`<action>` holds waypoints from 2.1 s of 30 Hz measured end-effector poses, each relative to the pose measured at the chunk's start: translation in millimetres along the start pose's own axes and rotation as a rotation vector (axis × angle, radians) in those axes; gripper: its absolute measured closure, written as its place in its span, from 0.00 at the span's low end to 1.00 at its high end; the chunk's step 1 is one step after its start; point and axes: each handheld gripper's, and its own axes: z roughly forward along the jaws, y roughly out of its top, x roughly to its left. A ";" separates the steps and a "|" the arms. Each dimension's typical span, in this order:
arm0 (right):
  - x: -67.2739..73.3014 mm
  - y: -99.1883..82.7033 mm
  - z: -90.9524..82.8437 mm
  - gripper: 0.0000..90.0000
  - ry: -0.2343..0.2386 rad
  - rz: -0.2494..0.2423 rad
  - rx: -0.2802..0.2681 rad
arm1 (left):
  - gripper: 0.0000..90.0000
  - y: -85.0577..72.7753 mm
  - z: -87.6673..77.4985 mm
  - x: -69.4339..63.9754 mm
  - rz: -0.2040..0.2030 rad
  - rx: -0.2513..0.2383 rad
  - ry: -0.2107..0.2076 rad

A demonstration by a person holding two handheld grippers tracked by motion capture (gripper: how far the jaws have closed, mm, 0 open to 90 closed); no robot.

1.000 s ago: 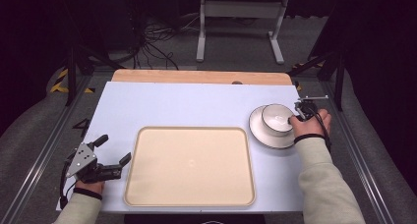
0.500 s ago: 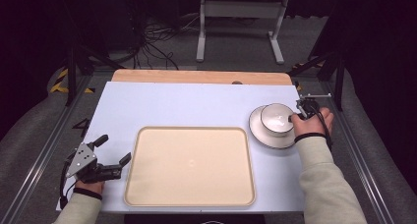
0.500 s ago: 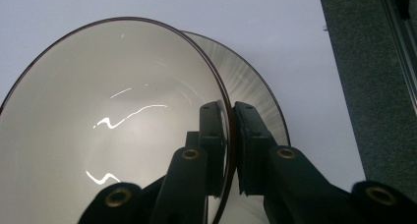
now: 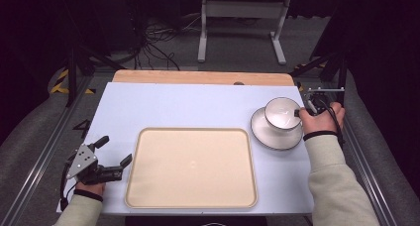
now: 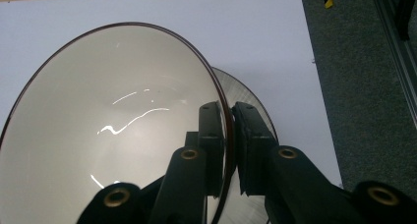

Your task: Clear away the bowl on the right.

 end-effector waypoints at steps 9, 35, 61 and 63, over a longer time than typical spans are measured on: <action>11.8 2.1 -7.6 0.92 0.024 -0.040 -0.016 | 0.00 0.0 0.3 0.0 0.000 0.000 0.001; 101.7 -2.1 -26.9 0.91 0.265 -0.250 -0.024 | 0.00 0.0 0.1 0.2 0.005 -0.002 -0.005; 178.1 -14.4 -35.6 0.91 0.532 -0.472 0.012 | 0.00 0.0 0.0 -0.1 0.004 -0.004 -0.007; 180.8 -15.0 -35.7 0.91 0.542 -0.481 0.015 | 0.00 0.1 -0.2 0.0 0.004 -0.002 -0.008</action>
